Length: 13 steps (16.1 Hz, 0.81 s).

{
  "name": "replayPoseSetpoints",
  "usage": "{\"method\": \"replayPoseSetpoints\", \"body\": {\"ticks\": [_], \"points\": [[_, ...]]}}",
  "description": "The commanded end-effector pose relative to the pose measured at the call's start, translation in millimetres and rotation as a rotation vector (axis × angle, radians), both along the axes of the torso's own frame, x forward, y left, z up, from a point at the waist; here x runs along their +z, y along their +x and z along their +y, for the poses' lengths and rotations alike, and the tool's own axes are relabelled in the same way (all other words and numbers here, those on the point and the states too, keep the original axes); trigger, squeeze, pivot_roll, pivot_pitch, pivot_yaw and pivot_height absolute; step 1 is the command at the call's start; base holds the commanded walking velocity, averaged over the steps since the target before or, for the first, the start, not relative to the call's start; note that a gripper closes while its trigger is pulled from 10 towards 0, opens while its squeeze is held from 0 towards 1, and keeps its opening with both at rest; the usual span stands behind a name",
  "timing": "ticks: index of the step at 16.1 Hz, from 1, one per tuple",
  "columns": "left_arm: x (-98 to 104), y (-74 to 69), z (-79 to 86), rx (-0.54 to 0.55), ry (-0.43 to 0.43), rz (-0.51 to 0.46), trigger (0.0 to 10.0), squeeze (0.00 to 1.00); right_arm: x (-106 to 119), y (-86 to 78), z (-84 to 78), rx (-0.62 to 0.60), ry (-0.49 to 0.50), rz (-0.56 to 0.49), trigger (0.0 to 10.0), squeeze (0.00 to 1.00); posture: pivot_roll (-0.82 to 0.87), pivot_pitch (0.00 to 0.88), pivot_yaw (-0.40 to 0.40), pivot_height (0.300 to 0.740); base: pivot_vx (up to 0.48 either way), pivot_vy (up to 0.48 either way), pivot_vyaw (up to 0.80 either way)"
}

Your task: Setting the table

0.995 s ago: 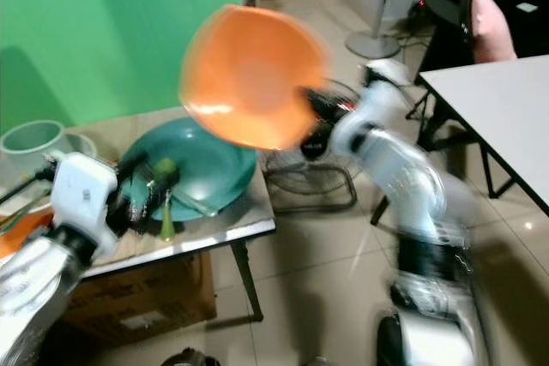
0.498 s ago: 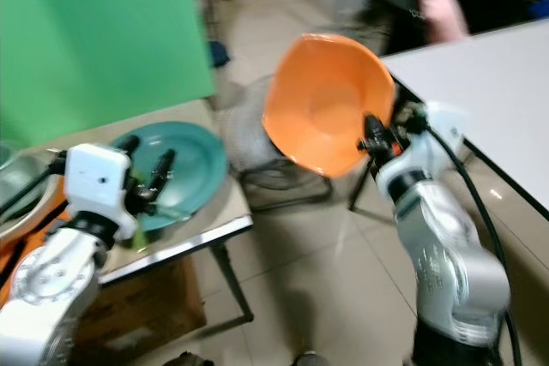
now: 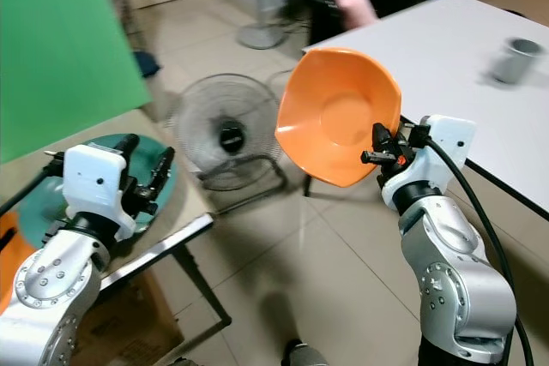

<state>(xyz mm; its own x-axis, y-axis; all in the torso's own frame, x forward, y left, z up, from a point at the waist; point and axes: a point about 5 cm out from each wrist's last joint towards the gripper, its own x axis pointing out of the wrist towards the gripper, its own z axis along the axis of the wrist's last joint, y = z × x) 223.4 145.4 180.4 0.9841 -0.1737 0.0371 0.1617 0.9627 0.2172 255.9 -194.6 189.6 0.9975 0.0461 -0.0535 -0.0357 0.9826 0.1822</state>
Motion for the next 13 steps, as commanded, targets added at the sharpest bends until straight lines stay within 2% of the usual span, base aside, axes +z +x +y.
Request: {"method": "replayPoseSetpoints", "body": {"ticks": [1, 5, 13], "points": [[0.7, 0.3, 2.6, 0.013, 0.005, -0.006, 10.0, 0.0, 4.7, 1.2, 1.2, 0.004, -0.005, -0.018, 10.0, 0.0, -0.09, 0.02, 0.066, 0.74, 0.0, 0.0, -0.78], [0.1, 2.0, 4.6, 0.011, 0.002, -0.004, 10.0, 0.0, 4.4, 1.6, 2.1, -0.009, -0.023, -0.003, 10.0, 0.0, -0.1, 0.02, 0.073, 0.74, 0.0, 0.0, -0.78], [-1.4, 3.0, 19.3, 0.068, -0.004, -0.003, 10.0, 0.0, 16.2, 12.8, 14.4, 0.045, -0.066, -0.012, 10.0, 0.0, -0.1, 0.014, 0.054, 0.74, 0.257, 0.0, -0.78]]}}
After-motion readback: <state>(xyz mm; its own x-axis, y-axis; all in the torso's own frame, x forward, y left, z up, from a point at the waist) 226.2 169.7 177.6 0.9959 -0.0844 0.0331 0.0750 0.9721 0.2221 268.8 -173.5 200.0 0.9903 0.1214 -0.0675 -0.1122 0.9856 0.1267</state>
